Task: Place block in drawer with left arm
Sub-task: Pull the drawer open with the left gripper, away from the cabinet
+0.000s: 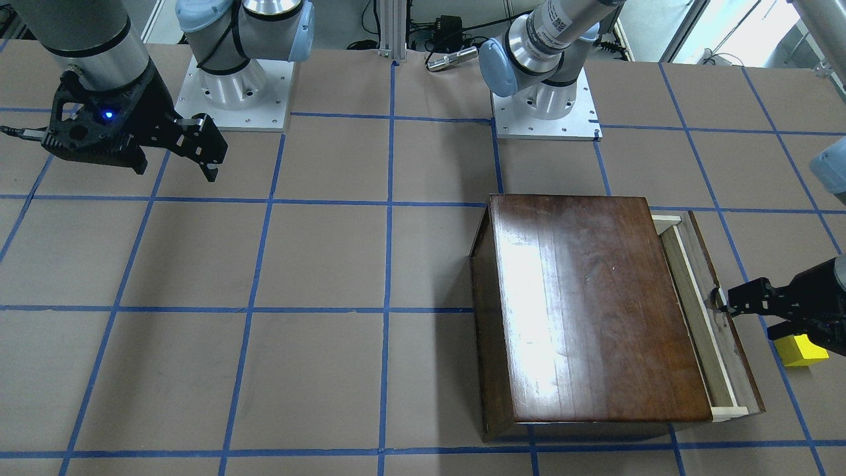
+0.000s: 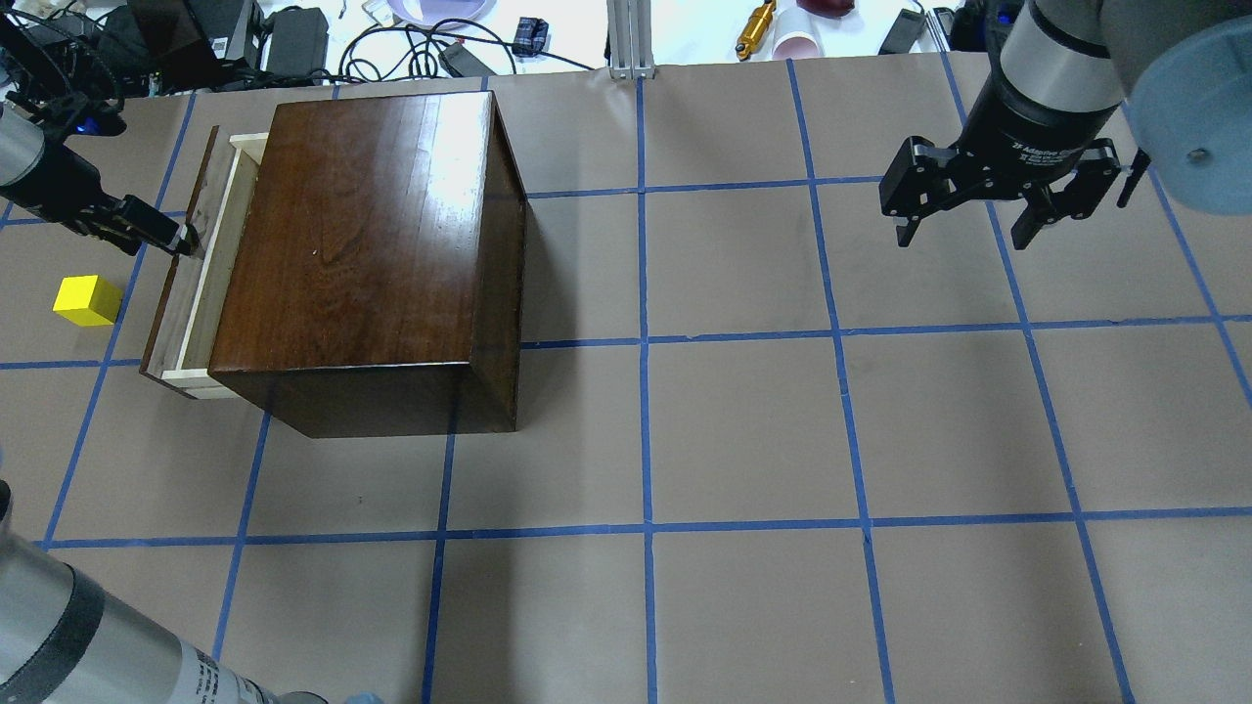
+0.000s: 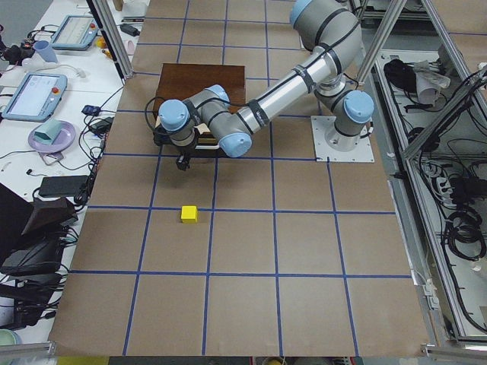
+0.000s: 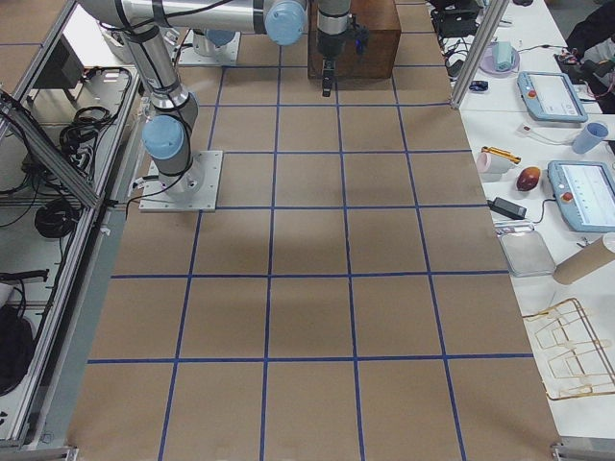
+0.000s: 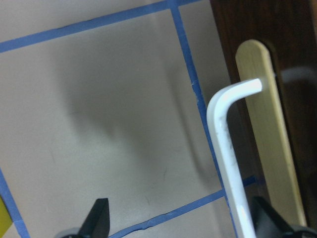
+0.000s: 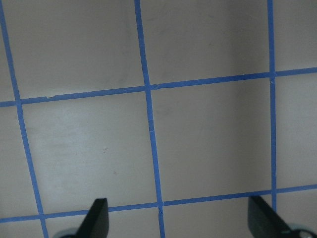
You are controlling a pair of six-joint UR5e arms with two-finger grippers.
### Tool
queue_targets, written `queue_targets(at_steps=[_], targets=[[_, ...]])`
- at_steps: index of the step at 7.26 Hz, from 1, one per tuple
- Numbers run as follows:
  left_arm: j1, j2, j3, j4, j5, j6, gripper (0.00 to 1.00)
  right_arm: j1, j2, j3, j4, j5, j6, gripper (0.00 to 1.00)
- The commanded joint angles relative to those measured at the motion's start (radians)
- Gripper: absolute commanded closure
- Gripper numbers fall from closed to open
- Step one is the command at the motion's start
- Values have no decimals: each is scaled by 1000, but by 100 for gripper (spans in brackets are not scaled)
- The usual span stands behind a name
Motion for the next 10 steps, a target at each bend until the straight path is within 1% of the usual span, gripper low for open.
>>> queue_targets(at_steps=[1, 2, 10], targets=[[2, -1, 5, 2, 4, 4, 0, 0, 0, 0, 0, 0, 0, 0], [2, -10, 22, 0, 43, 23, 0, 0, 0, 0, 0, 0, 0, 0], [39, -25, 44, 0, 53, 76, 0, 0, 0, 0, 0, 0, 0, 0]])
